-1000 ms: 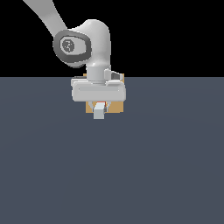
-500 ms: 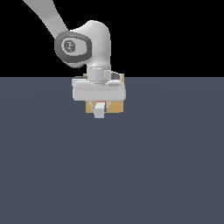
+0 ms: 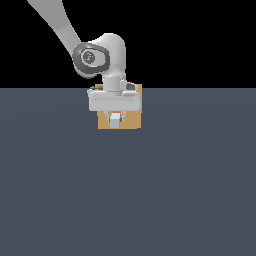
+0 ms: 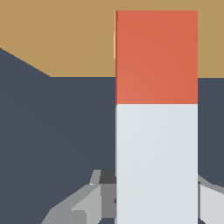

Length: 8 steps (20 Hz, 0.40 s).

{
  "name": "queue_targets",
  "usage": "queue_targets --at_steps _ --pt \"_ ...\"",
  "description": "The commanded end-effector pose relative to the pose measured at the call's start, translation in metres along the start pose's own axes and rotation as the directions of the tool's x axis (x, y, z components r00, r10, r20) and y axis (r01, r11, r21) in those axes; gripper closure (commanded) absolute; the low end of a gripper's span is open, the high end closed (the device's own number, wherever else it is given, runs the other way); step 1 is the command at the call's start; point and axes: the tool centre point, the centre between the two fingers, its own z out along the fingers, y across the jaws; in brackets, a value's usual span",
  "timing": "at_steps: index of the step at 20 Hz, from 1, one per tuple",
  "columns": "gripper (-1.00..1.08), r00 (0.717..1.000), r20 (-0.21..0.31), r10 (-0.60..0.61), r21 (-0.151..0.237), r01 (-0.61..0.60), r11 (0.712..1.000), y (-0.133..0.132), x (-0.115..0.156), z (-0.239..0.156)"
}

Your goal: Insert the peg into the horizontal hole in a box.

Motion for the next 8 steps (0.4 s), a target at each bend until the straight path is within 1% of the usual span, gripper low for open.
queue_targets --at_steps 1,4,8 --pt "1.08 1.000 -0.001 0.001 -0.003 -0.001 1.000 0.001 0.018 -0.001" --pt "1.08 1.000 -0.001 0.001 -0.004 -0.001 1.000 0.001 0.031 -0.002" --pt "1.08 1.000 -0.001 0.001 -0.004 -0.001 1.000 0.002 0.037 -0.002"
